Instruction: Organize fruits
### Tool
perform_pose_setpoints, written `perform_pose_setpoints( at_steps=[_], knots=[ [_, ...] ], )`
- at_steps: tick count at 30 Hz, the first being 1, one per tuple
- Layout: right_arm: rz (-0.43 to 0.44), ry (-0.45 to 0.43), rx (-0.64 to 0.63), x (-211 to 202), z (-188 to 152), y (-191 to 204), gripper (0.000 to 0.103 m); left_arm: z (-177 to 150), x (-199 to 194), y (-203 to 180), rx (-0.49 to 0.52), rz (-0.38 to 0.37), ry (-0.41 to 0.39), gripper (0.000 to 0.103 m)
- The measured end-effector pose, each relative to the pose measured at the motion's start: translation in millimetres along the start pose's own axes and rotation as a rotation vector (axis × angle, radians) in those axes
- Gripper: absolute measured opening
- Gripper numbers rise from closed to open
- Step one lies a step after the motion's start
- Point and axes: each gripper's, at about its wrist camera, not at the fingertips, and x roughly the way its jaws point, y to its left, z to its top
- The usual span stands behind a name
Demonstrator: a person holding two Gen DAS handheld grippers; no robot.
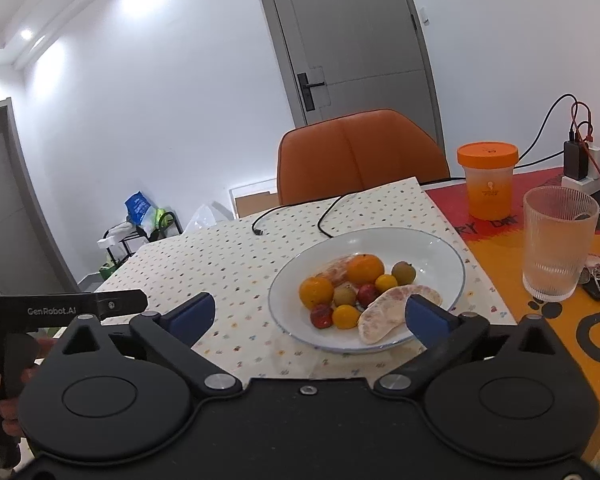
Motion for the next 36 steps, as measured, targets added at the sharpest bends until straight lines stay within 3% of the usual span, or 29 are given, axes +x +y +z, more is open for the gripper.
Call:
perform_pose_setpoints(
  at_steps=[21,36],
  knots=[
    [0.053,0.008,0.001,-39,-9,32,0.103,-27,-69,15,0.000,0.025,-0.014,0.103],
    [0.086,0.028,-0.068,-64,-18,57,0.103,-41,-116,29,-0.023,0.057,-0.055,0.103]
  ],
)
